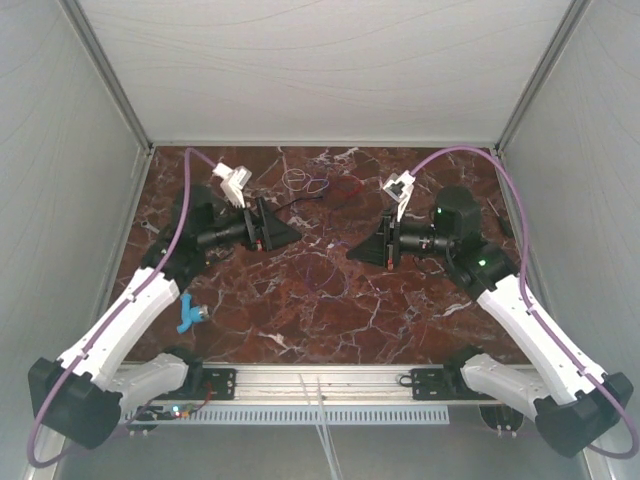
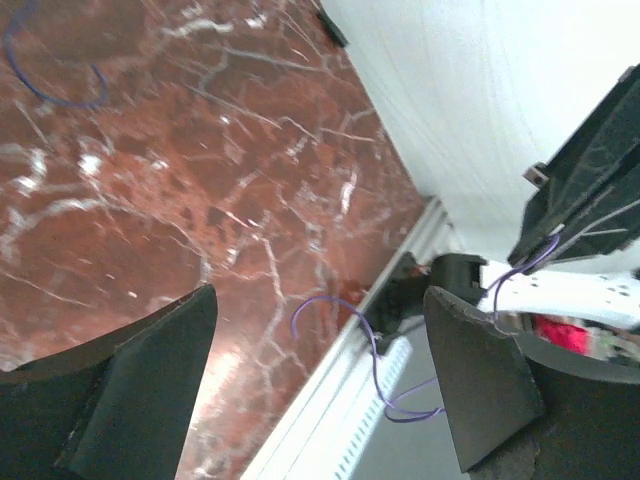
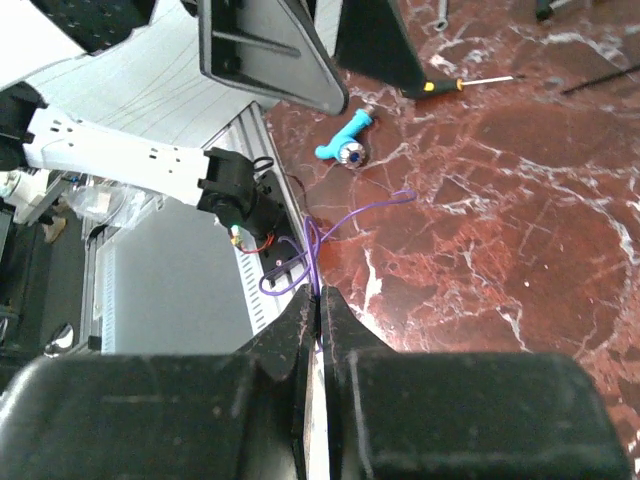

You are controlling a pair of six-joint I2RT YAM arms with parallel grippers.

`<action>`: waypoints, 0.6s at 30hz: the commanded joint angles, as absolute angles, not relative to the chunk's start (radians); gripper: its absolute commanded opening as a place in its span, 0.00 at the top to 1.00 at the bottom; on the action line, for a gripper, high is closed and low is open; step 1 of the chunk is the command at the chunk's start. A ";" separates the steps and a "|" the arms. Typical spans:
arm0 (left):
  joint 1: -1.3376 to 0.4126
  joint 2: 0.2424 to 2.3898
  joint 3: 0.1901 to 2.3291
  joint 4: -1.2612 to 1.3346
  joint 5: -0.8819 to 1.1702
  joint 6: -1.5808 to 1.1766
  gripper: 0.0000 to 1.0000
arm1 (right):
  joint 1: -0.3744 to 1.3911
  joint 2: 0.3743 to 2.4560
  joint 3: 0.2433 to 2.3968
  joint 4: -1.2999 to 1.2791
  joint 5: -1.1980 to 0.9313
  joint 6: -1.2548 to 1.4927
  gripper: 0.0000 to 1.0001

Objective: Zip-tie the wires
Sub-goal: Straighten the cable at the center of the board.

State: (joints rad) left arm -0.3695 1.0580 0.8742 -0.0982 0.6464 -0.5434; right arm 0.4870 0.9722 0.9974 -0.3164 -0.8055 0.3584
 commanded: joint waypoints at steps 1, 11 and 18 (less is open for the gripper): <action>-0.399 0.985 0.810 -0.020 0.714 -0.738 0.17 | 0.531 0.960 0.990 -0.213 -0.840 0.312 1.00; -0.535 1.042 0.822 -0.062 0.662 -0.757 0.23 | 0.613 0.964 1.001 -0.133 -0.763 0.301 1.00; -0.558 1.057 0.834 -0.071 0.593 -0.745 0.90 | 0.617 0.944 0.995 -0.155 -0.722 0.284 1.00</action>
State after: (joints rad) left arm -0.5499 1.0534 0.7933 -0.0795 0.6411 -0.7361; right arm 0.6106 0.9695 0.9939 -0.1745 -0.7536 0.3088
